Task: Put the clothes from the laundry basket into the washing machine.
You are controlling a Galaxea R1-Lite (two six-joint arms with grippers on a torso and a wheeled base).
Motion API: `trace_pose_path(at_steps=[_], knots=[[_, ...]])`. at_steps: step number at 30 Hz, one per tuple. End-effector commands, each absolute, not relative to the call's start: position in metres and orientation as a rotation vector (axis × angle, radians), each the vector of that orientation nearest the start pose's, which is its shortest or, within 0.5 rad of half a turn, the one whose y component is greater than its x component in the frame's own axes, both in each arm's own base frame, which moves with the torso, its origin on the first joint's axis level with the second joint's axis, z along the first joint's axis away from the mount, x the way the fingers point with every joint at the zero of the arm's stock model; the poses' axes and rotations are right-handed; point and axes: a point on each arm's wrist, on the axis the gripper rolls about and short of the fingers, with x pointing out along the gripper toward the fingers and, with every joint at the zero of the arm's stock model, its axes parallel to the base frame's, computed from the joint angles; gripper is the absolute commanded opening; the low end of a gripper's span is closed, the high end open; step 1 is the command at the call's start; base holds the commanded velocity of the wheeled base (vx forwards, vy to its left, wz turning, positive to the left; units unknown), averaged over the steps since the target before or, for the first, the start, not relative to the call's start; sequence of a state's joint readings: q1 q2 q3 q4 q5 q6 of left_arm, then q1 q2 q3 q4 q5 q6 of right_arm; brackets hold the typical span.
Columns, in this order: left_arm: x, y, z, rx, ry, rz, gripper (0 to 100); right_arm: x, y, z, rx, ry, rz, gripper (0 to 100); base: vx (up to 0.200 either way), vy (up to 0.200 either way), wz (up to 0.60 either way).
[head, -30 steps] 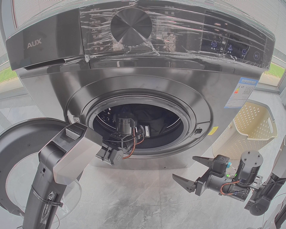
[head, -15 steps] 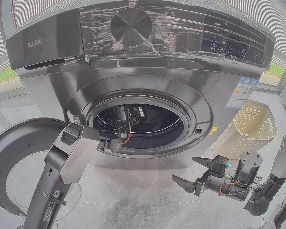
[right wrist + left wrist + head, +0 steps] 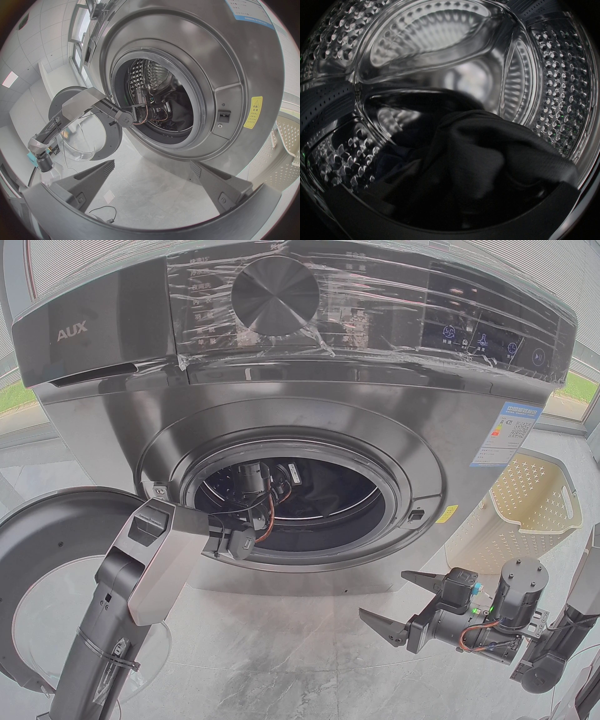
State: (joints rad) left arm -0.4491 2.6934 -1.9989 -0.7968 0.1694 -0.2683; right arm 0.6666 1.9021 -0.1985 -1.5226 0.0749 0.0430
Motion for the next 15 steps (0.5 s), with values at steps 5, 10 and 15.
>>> trace_pose_path(at_steps=[5, 10, 15], knots=[[0.473, -0.253, 0.100, -0.343, 0.064, -0.321, 100, 0.196, 0.156, 0.082, -0.012, 0.195, 0.736, 100, 0.000, 0.000, 0.00], [0.460, -0.249, 0.101, -0.276, 0.107, -0.318, 100, 0.196, 0.156, 0.082, -0.012, 0.195, 0.736, 100, 0.000, 0.000, 0.00], [0.427, -0.241, 0.094, -0.137, 0.211, -0.328, 100, 0.195, 0.156, 0.082, -0.011, 0.194, 0.736, 100, 0.000, 0.000, 0.00]])
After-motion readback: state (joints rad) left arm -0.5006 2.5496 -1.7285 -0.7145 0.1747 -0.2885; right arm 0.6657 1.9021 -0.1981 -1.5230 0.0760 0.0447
